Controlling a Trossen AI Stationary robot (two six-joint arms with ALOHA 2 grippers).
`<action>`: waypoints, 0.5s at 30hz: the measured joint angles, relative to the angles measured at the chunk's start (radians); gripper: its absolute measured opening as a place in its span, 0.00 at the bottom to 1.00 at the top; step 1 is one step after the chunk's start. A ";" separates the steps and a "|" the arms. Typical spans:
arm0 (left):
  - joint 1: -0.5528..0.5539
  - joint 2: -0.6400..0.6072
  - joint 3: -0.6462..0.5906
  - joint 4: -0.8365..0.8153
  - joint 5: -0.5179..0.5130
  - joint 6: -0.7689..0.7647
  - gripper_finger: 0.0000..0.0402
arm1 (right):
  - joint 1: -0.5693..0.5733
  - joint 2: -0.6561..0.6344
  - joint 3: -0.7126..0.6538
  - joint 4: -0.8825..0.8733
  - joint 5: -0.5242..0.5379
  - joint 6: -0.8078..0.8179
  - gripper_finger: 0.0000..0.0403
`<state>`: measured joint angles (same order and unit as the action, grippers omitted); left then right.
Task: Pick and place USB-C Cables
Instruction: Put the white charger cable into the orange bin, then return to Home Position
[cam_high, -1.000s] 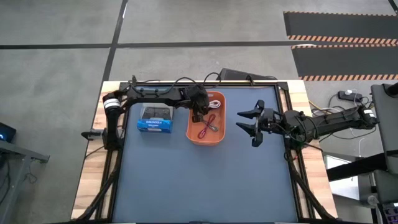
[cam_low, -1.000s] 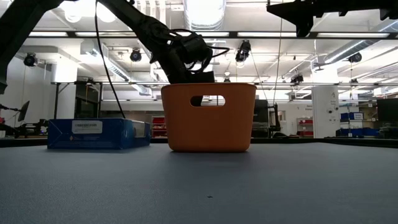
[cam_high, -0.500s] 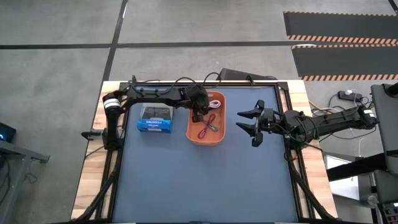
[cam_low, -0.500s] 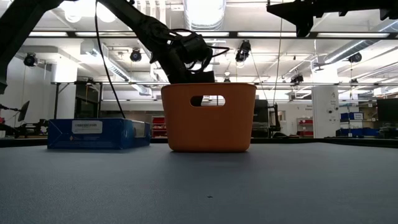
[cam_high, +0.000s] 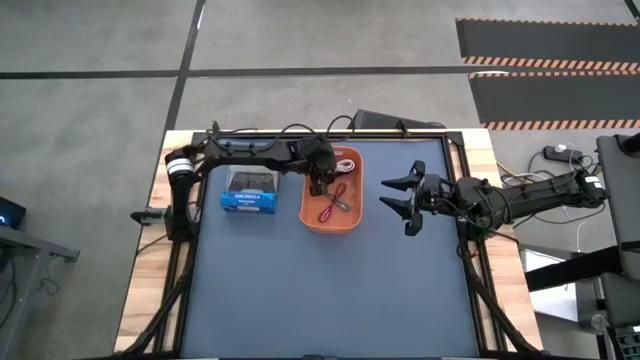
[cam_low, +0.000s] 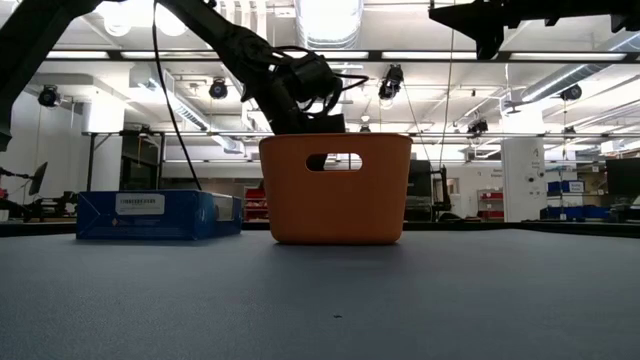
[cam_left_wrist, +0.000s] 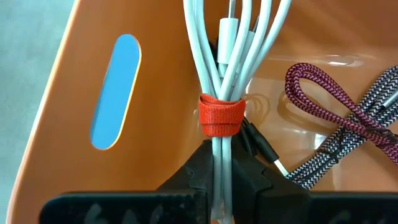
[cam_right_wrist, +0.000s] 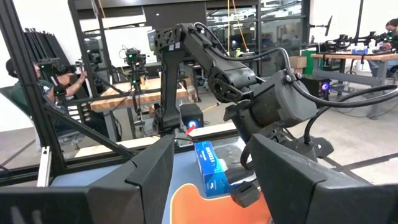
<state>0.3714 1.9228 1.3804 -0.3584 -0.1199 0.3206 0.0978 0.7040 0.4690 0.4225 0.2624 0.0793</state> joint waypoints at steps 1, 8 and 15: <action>0.000 0.000 0.000 0.000 -0.001 0.000 0.05 | 0.000 0.000 0.000 0.000 0.000 0.000 0.50; 0.000 0.000 0.000 0.003 -0.034 0.003 0.17 | 0.000 0.000 0.000 0.000 0.000 0.000 0.50; 0.002 0.000 0.000 0.008 -0.044 0.003 0.22 | 0.000 0.000 0.000 0.000 0.000 0.000 0.50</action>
<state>0.3733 1.9228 1.3804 -0.3500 -0.1635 0.3241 0.0978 0.7040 0.4690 0.4225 0.2623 0.0795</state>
